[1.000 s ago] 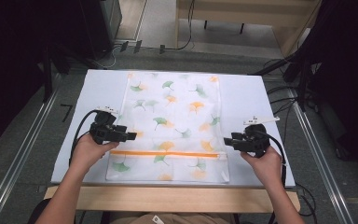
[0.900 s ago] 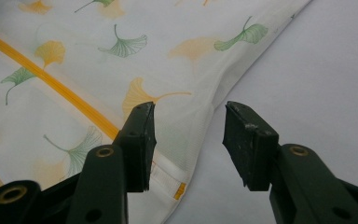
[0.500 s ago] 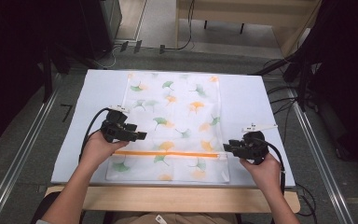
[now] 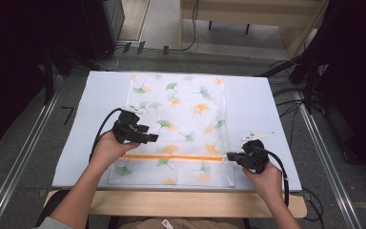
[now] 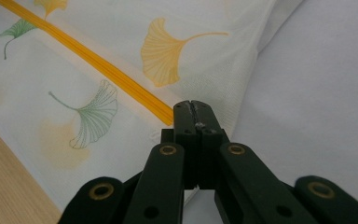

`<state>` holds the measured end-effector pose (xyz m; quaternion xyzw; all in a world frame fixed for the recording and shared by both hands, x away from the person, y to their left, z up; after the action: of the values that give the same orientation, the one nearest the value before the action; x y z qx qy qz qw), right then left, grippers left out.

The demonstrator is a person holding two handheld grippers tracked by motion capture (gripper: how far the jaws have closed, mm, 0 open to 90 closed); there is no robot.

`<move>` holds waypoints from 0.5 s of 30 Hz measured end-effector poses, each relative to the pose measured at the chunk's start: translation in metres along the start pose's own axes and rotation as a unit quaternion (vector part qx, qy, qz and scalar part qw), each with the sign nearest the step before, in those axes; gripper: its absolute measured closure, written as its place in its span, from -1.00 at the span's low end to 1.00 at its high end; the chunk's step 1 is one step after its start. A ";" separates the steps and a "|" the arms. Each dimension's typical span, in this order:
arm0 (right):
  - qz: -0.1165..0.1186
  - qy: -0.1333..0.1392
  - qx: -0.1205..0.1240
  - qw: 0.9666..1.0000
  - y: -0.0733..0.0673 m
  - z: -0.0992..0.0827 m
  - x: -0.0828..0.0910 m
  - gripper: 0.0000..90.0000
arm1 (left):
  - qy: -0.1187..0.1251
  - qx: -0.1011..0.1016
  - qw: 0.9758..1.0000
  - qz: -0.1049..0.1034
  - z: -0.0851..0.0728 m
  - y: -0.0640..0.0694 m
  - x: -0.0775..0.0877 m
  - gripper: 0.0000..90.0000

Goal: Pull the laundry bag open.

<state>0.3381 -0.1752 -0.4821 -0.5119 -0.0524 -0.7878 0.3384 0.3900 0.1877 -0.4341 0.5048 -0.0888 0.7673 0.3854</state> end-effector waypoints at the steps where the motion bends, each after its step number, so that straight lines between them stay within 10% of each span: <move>1: 0.002 -0.002 -0.003 1.000 0.000 0.000 -0.001 1.00 | 0.001 0.001 1.000 0.000 0.000 0.000 0.000 -0.15; 15: -0.002 -0.022 0.018 1.000 -0.006 0.003 -0.016 1.00 | 0.005 0.006 1.000 0.001 0.000 -0.001 0.000 -0.18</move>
<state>0.3404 -0.1616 -0.4927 -0.5225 -0.0752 -0.7762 0.3448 0.3906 0.1886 -0.4348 0.5036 -0.0831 0.7705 0.3818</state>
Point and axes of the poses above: each handheld gripper's, and its own axes: x roughly backward along the jaws, z roughly out of its top, y roughly to its right, the point moved 4 cm from there along -x, roughly forward along the jaws, and after that the axes turned 10 degrees about -y, right-handed, at the moved point
